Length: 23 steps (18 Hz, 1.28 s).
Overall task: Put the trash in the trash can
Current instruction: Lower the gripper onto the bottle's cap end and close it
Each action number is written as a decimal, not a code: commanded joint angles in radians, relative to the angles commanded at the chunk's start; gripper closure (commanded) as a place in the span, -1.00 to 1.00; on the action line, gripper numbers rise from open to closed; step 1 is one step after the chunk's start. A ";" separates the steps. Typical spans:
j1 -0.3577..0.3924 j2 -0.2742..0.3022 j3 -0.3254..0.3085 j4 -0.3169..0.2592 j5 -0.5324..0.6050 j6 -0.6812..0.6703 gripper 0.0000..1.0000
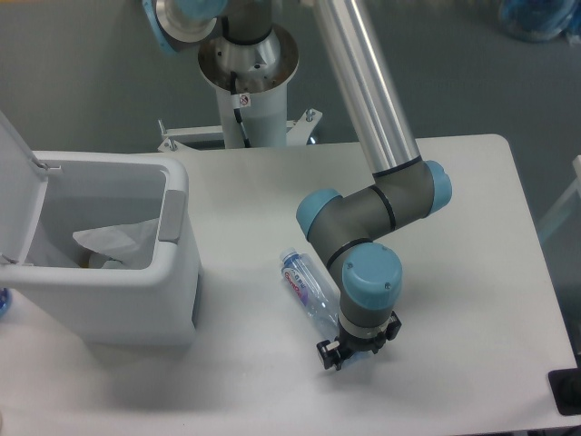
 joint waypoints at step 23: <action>-0.003 0.051 0.006 -0.002 -0.009 -0.003 -0.18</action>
